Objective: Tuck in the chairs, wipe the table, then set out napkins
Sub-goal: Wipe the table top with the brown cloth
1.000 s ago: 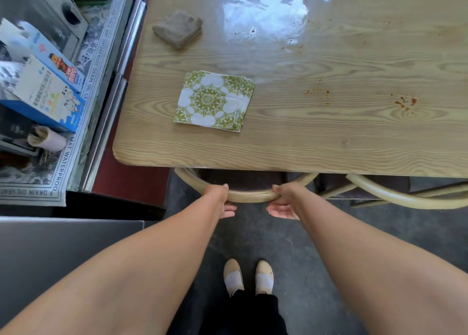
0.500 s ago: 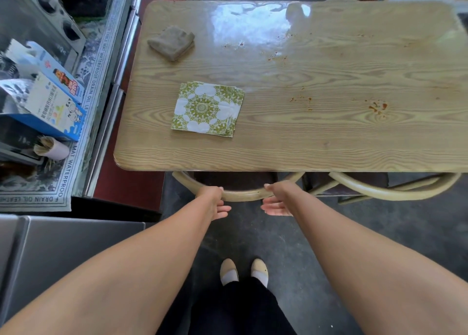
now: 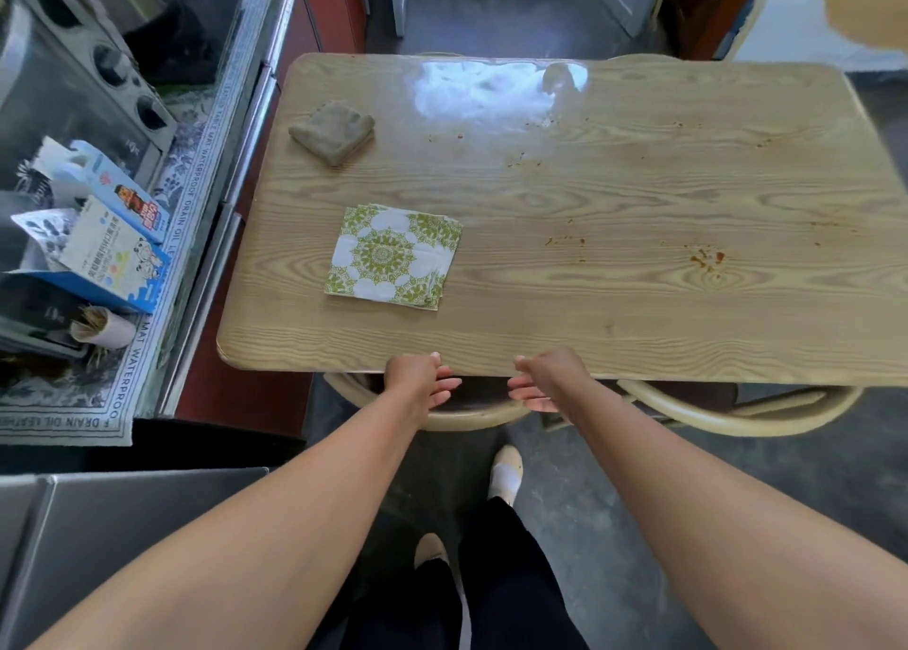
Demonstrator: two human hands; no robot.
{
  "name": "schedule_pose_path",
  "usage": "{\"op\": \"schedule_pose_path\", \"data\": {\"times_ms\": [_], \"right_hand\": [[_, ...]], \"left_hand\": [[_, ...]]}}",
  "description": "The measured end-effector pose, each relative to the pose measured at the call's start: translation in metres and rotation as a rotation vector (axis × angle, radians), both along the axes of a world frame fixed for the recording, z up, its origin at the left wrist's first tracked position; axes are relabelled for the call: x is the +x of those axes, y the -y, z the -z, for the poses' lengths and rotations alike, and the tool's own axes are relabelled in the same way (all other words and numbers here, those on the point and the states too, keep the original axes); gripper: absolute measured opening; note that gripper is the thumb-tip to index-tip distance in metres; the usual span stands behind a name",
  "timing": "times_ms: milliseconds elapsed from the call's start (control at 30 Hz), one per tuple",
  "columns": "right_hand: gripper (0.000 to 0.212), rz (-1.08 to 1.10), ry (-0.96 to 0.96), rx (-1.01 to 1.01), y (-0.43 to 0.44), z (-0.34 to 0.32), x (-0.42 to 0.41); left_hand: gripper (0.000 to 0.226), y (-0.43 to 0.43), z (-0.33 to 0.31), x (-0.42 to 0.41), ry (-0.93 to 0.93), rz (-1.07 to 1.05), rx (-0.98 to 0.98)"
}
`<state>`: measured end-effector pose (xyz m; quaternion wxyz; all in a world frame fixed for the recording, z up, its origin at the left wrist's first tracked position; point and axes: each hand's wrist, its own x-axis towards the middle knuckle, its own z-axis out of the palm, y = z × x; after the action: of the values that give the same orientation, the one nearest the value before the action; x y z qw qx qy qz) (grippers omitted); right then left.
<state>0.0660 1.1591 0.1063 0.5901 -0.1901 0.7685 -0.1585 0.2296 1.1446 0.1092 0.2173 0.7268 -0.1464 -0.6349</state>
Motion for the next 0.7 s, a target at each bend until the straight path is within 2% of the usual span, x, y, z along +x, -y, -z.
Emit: {"op": "schedule_pose_path", "data": {"times_ms": [167, 300, 467, 600, 700], "right_hand": [[0.022, -0.136, -0.076, -0.119, 0.051, -0.001, -0.020], [0.011, -0.250, -0.146, -0.215, 0.094, -0.001, -0.034], [0.015, -0.376, -0.209, -0.281, 0.140, 0.004, -0.034], [0.009, -0.471, -0.270, -0.344, 0.168, 0.006, -0.023], [0.016, -0.534, -0.347, -0.383, 0.193, 0.009, -0.014]], "left_hand": [[0.027, 0.047, -0.004, -0.014, 0.048, -0.051, -0.089], [0.026, 0.082, 0.003, -0.022, 0.096, -0.071, -0.129], [0.016, 0.118, 0.006, -0.023, 0.151, -0.099, -0.187], [0.014, 0.147, 0.006, -0.016, 0.223, -0.053, -0.260], [0.016, 0.179, 0.008, -0.009, 0.310, 0.020, -0.326]]}}
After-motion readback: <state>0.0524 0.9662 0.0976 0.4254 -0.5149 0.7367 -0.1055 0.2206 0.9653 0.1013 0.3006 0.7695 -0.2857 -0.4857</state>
